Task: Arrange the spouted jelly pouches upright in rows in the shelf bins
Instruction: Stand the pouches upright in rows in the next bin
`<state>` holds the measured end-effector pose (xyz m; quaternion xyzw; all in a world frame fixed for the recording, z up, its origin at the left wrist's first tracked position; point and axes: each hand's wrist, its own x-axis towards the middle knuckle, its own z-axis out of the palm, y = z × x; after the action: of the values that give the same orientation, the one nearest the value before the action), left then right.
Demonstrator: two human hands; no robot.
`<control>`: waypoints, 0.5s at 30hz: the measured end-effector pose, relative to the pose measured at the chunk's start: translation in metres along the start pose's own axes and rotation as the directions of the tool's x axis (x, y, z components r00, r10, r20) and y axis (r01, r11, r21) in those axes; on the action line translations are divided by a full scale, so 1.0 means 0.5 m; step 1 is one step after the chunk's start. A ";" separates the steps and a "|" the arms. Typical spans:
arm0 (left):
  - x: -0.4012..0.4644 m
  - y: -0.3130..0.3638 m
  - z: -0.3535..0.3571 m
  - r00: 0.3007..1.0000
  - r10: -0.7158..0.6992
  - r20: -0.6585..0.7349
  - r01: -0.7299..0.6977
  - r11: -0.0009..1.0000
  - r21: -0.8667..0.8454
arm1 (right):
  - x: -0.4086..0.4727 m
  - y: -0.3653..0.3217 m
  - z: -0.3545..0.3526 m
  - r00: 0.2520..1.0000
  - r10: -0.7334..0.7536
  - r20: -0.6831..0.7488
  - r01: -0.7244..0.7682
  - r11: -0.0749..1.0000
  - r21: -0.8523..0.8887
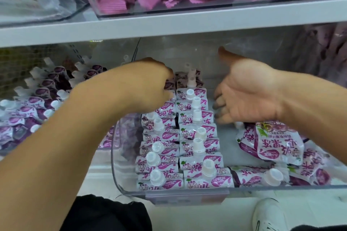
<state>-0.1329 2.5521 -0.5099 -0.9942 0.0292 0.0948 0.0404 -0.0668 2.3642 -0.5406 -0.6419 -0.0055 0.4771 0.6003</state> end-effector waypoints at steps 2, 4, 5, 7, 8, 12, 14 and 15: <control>-0.040 -0.006 0.001 0.997 0.019 0.080 -0.025 0.997 0.077 | -0.038 0.013 0.017 0.988 -0.001 0.154 -0.005 0.999 0.034; -0.058 -0.004 0.017 0.991 0.080 0.108 -0.096 0.983 0.154 | -0.057 0.022 0.039 0.959 -0.023 0.282 -0.001 0.997 0.083; -0.060 -0.001 0.026 0.992 0.092 0.081 -0.106 0.977 0.183 | -0.057 0.026 0.048 0.954 -0.061 0.295 0.032 0.994 0.103; -0.058 0.000 0.040 0.996 0.089 -0.002 -0.086 0.974 0.211 | -0.058 0.033 0.058 0.968 -0.089 0.236 0.057 0.989 0.138; -0.058 -0.001 0.044 0.995 0.090 -0.035 -0.080 0.972 0.220 | -0.061 0.037 0.057 0.975 -0.081 0.207 0.054 0.990 0.133; -0.056 -0.006 0.049 0.987 0.110 -0.114 -0.083 0.972 0.219 | -0.081 0.041 0.057 0.978 0.005 0.210 -0.012 0.999 0.033; -0.058 -0.005 0.046 0.984 0.129 -0.120 -0.102 0.973 0.209 | -0.087 0.041 0.056 0.978 0.037 0.207 -0.044 0.998 0.033; -0.059 -0.006 0.045 0.982 0.142 -0.121 -0.116 0.973 0.198 | -0.091 0.040 0.056 0.978 0.057 0.202 -0.065 0.997 0.034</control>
<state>-0.1660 2.5583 -0.5260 -0.9859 0.1054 0.0270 0.1270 -0.1204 2.3536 -0.5236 -0.5780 -0.0371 0.5577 0.5945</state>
